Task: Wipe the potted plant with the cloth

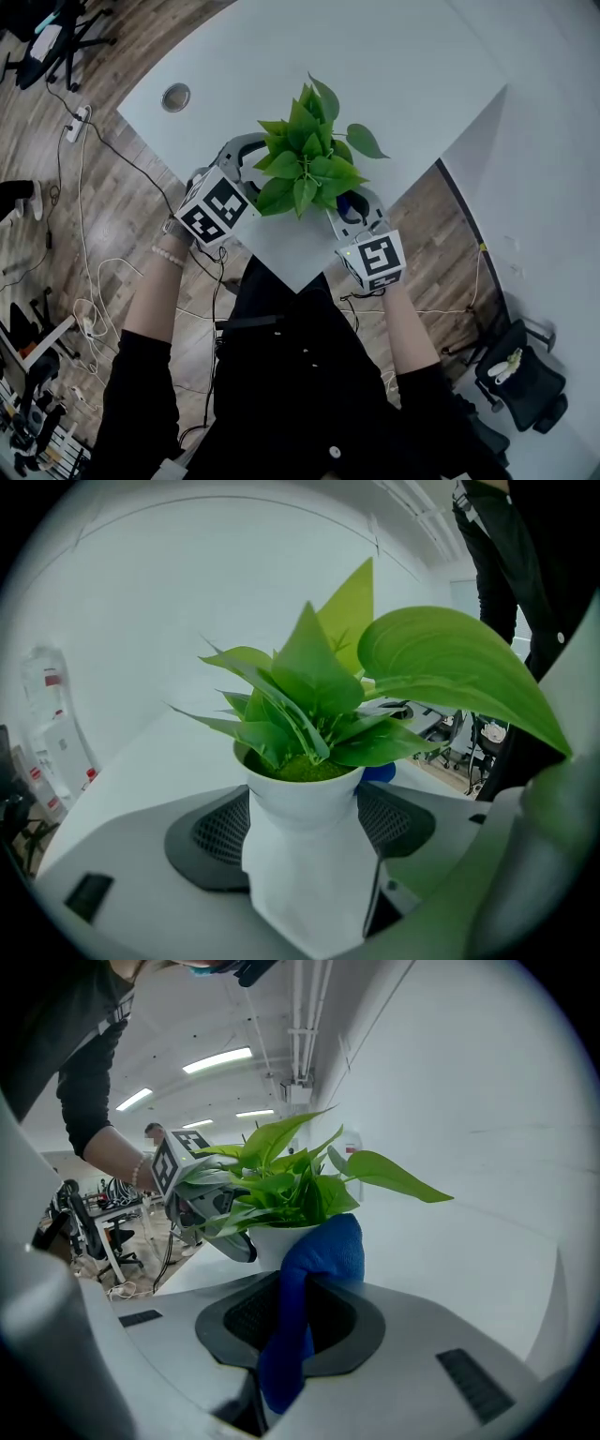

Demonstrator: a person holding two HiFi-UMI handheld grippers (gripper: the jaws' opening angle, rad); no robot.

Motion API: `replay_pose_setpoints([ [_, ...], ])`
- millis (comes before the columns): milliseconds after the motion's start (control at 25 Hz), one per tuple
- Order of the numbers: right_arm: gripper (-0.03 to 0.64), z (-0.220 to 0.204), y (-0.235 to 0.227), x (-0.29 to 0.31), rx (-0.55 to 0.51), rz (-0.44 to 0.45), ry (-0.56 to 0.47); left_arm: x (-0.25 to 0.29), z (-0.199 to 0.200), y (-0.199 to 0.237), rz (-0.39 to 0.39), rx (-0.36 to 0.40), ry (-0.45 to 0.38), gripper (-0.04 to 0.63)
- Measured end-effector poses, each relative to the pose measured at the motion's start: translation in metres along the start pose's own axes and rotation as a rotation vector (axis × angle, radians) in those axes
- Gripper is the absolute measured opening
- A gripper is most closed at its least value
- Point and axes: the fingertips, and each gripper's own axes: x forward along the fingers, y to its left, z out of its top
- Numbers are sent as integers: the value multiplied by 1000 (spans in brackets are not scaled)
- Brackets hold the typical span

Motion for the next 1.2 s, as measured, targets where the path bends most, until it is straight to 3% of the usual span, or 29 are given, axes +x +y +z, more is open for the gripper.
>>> replay_pose_setpoints([
  [360, 84, 2, -46, -4, 43, -73, -19, 1, -1, -1, 60, -48, -18, 364],
  [520, 84, 7, -67, 9, 31, -56, -27, 3, -2, -2, 96, -80, -23, 364],
  [880, 84, 16, -61, 23, 65, 4, -59, 6, 2, -7, 165, -152, -32, 364],
  [1200, 84, 3, -40, 12, 71, 17, -37, 9, 4, -6, 213, -162, -22, 362],
])
